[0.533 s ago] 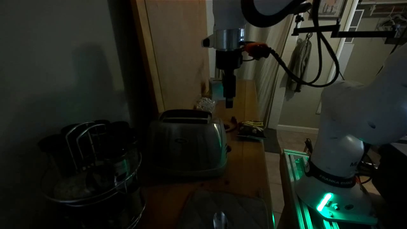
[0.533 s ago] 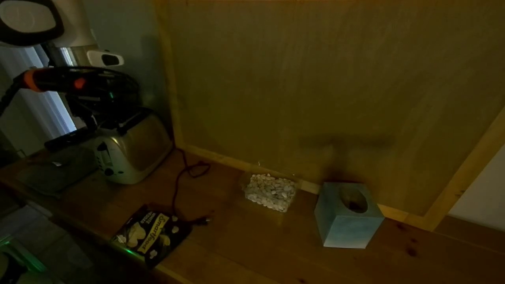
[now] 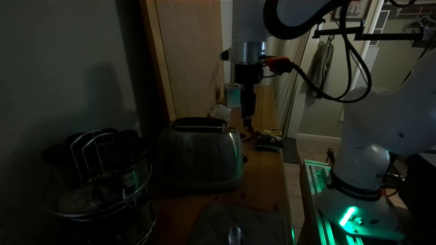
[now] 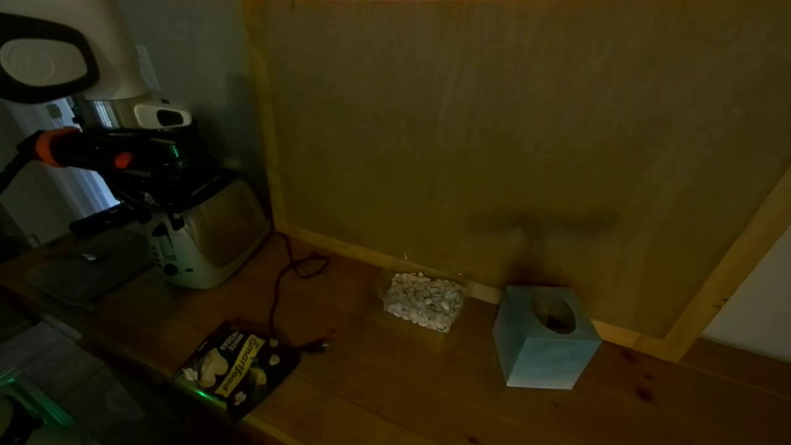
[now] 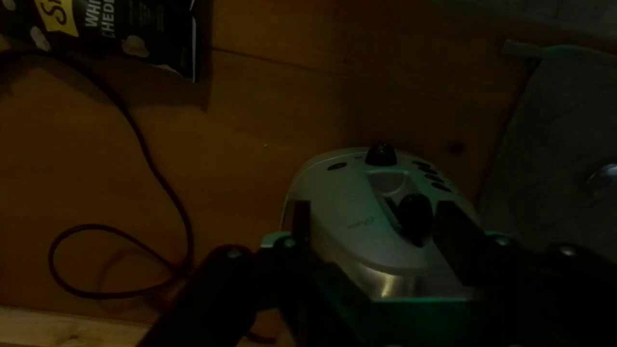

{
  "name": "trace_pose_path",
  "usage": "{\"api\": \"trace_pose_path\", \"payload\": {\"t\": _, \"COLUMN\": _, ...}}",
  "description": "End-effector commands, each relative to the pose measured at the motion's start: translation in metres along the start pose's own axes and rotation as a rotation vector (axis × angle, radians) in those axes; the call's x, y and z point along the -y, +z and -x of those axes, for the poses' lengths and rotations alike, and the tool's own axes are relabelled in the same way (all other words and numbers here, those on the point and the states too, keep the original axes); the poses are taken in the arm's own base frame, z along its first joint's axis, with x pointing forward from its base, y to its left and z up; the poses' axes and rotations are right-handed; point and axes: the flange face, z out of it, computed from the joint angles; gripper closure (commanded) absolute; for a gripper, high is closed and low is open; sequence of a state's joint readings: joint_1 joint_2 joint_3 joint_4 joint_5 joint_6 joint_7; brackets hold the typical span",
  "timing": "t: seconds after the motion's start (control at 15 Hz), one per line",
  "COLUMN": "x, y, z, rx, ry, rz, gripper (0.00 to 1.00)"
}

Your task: Push down the switch of the toaster

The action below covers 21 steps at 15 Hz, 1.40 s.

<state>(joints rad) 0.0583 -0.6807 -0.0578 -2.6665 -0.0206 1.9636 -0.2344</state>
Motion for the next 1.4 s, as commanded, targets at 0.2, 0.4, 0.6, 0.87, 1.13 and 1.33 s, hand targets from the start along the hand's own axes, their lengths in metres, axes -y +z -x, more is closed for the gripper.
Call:
{"api": "trace_pose_path", "payload": {"t": 0.2, "x": 0.011, "y": 0.01, "z": -0.002, "rx": -0.068, "ry": -0.014, "rz": -0.044, "gripper": 0.83}}
{"api": "trace_pose_path", "payload": {"t": 0.4, "x": 0.015, "y": 0.017, "z": -0.003, "rx": -0.066, "ry": -0.02, "rz": -0.07, "gripper": 0.99}}
{"api": "trace_pose_path", "payload": {"t": 0.6, "x": 0.019, "y": 0.023, "z": -0.001, "rx": -0.066, "ry": -0.011, "rz": -0.11, "gripper": 1.0}}
{"api": "trace_pose_path", "payload": {"t": 0.87, "x": 0.016, "y": 0.029, "z": -0.001, "rx": -0.05, "ry": 0.02, "rz": -0.121, "gripper": 1.0}}
{"api": "trace_pose_path", "payload": {"t": 1.13, "x": 0.009, "y": 0.04, "z": -0.001, "rx": -0.057, "ry": 0.021, "rz": -0.115, "gripper": 1.0}}
{"api": "trace_pose_path", "payload": {"t": 1.33, "x": 0.006, "y": 0.043, "z": -0.01, "rx": -0.06, "ry": 0.024, "rz": -0.115, "gripper": 1.0}}
